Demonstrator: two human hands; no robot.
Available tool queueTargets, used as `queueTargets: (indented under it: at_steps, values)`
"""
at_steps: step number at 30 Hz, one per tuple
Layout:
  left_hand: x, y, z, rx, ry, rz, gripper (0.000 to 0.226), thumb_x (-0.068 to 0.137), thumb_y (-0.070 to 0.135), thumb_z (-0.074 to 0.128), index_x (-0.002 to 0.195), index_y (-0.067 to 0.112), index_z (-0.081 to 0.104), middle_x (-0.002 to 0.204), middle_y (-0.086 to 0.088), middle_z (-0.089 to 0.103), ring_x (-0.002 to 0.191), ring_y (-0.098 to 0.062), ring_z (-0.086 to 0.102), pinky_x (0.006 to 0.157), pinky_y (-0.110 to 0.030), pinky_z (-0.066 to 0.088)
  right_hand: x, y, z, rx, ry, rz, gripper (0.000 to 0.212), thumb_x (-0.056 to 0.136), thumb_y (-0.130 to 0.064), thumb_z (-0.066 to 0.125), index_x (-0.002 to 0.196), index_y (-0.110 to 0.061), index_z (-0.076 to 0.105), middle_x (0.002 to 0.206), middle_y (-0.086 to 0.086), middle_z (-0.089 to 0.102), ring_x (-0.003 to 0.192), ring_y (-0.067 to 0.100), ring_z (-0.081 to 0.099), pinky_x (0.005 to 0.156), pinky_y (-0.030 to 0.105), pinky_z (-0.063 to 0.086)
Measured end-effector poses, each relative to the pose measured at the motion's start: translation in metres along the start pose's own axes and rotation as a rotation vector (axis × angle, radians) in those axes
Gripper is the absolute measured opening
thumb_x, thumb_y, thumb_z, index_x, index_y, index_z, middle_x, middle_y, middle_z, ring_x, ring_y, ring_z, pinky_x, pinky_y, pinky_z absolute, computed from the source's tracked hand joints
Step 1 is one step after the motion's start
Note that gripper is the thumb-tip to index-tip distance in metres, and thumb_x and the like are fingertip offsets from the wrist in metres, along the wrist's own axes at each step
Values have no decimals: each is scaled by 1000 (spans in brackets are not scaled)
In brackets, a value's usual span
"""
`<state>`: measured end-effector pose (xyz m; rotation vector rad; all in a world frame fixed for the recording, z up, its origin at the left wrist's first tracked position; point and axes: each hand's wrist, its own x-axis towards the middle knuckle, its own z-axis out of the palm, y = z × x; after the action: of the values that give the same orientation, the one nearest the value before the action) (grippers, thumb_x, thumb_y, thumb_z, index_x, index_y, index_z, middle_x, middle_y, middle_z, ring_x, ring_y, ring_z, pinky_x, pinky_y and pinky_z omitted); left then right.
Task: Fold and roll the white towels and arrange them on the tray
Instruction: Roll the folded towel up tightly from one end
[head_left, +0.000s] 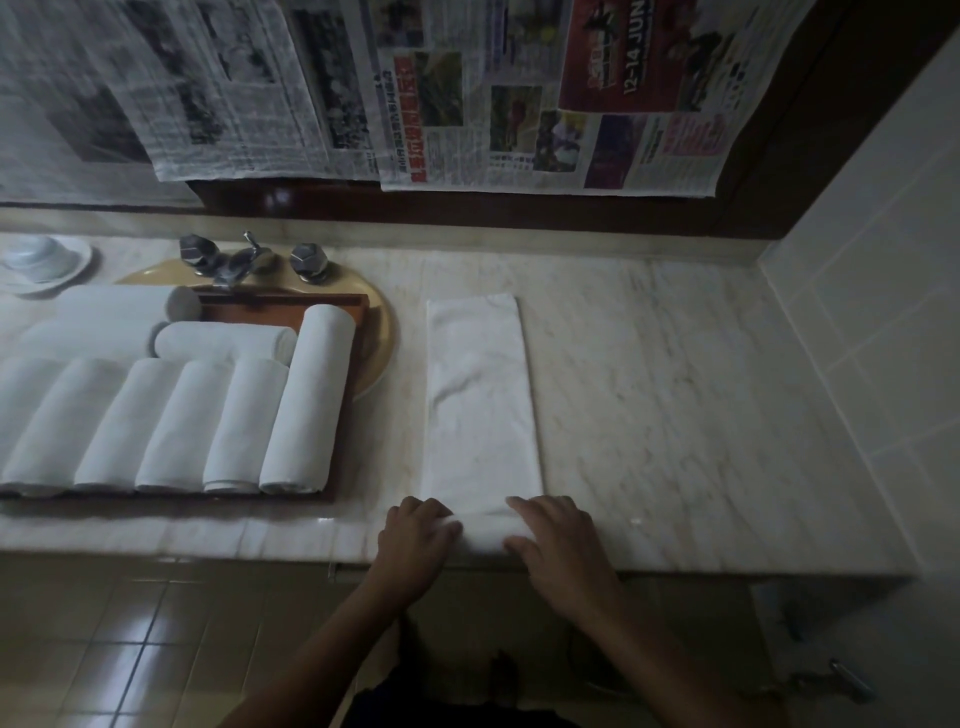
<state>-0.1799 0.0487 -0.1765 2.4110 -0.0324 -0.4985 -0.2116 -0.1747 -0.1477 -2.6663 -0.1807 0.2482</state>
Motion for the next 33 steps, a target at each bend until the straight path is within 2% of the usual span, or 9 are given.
queueTargets:
  at_steps: [3, 7, 11, 14, 17, 20, 23, 29, 33]
  values:
    - [4, 9, -6, -135, 29, -89, 32, 78, 55, 54, 92, 30, 68, 100, 6, 56, 96, -17, 57, 85, -43, 54, -17, -6, 28, -108, 203, -177, 43, 95, -23, 66, 137, -21, 61, 134, 3, 62, 122, 25, 57, 103, 44, 49]
    - [6, 13, -3, -185, 90, -164, 25, 88, 42, 71, 103, 23, 65, 109, -1, 55, 94, -17, 59, 87, -42, 56, -25, -7, 55, -232, 204, -239, 57, 94, -16, 47, 151, -15, 47, 155, 14, 46, 144, 37, 42, 118, 56, 27]
    - [-6, 10, 12, 252, 377, 228, 37, 95, 31, 61, 130, 18, 57, 130, -6, 57, 116, -25, 57, 96, -46, 49, -5, 0, 55, -305, 90, -229, 72, 90, -14, 48, 160, -10, 30, 164, 17, 32, 152, 40, 28, 119, 60, 20]
    - [-7, 8, 23, 524, 210, 450, 72, 76, 24, 69, 145, 11, 52, 147, -12, 55, 138, -32, 51, 111, -54, 44, 17, 5, 47, -332, 22, -224, 73, 92, -25, 52, 160, -13, 31, 161, 14, 39, 148, 37, 37, 119, 61, 28]
    - [9, 0, 21, 633, 112, 426, 90, 65, 22, 83, 147, 6, 50, 150, -15, 54, 139, -33, 52, 110, -54, 45, 35, 5, 33, -334, -34, -234, 70, 90, -31, 53, 156, -15, 37, 148, 10, 53, 133, 32, 54, 112, 54, 41]
    - [19, -3, 11, 626, 84, 443, 77, 74, 19, 78, 146, 8, 52, 145, -12, 57, 135, -31, 55, 110, -51, 47, 45, 8, 20, -332, -138, -248, 86, 86, -22, 71, 160, -20, 28, 150, 8, 48, 132, 29, 50, 110, 44, 40]
    - [14, -5, 2, 608, 25, 477, 68, 87, 26, 68, 149, 11, 44, 147, -8, 53, 135, -28, 51, 116, -50, 40, 42, 2, 1, -253, -262, -224, 79, 95, -30, 68, 161, -25, 25, 153, 5, 42, 133, 26, 46, 110, 39, 38]
    - [-13, -26, -4, 445, -59, 587, 53, 93, 40, 64, 138, 23, 44, 139, 1, 56, 123, -17, 56, 104, -38, 48, 19, 6, -10, 30, -381, -49, 60, 82, -47, 80, 129, -33, 47, 131, -6, 56, 113, 15, 57, 93, 29, 49]
    - [-20, -23, -11, 342, -70, 526, 46, 94, 43, 60, 136, 29, 45, 136, 7, 47, 115, -12, 50, 98, -32, 44, 11, 15, -3, 189, -268, -26, 50, 85, -53, 74, 128, -31, 61, 124, -15, 56, 114, 4, 50, 99, 27, 45]
